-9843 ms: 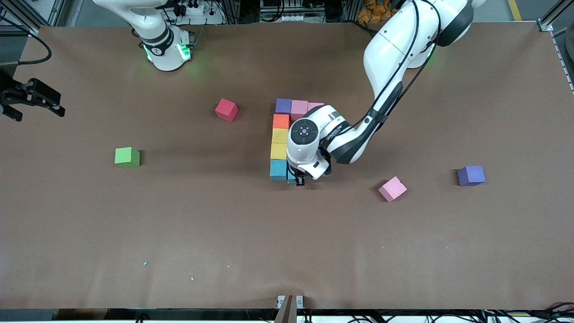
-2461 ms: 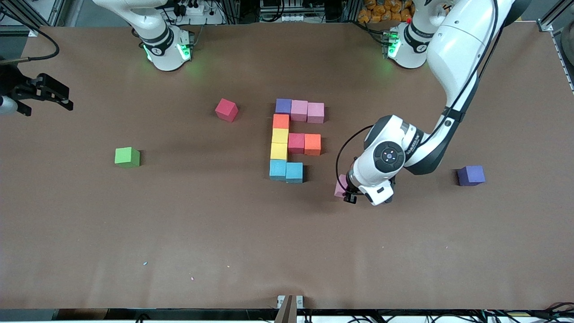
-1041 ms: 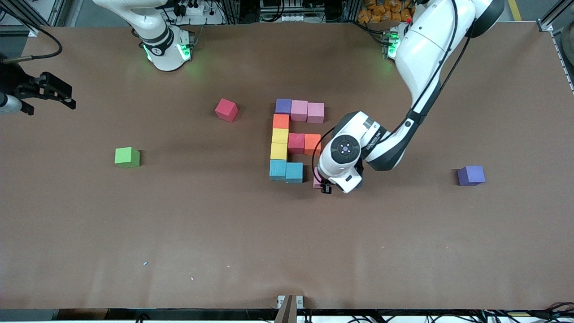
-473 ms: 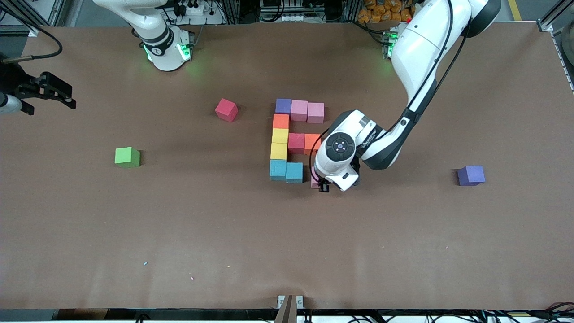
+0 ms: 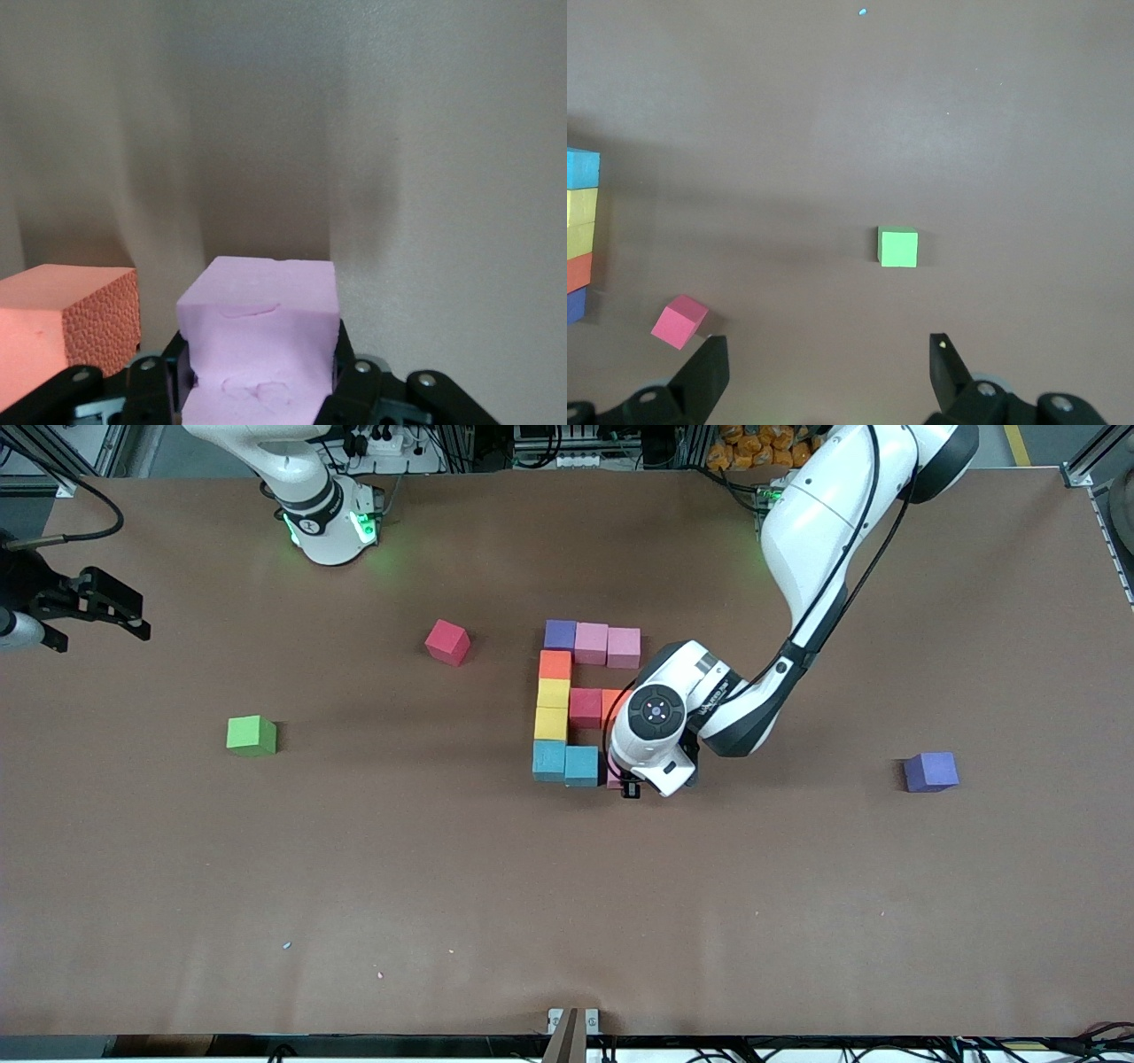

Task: Arrange 11 blocks into digit 3
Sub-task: 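Lower the pink cube beside the cyan cube with the left gripper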

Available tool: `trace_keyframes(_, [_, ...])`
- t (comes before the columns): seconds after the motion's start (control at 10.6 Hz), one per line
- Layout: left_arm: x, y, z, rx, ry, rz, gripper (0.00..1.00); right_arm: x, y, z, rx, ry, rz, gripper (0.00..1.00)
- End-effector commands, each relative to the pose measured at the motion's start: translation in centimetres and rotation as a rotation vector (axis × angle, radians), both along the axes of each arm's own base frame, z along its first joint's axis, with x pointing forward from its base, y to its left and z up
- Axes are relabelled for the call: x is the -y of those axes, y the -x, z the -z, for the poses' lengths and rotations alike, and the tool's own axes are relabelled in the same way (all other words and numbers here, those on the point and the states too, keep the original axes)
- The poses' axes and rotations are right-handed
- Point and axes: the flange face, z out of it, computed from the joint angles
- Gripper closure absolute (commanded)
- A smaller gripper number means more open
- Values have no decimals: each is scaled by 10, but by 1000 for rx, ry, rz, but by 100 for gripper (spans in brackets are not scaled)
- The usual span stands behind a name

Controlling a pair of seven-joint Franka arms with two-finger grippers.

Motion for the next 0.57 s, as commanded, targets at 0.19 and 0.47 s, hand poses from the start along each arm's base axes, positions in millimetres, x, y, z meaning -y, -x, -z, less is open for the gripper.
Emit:
trace_keyframes(0.19, [5, -1, 1, -14, 0, -39, 100, -4, 3, -6, 0, 3, 6, 0])
trace_keyframes(0.47, [12, 0, 2, -13, 2, -53, 100, -4, 3, -6, 0, 5, 8, 0])
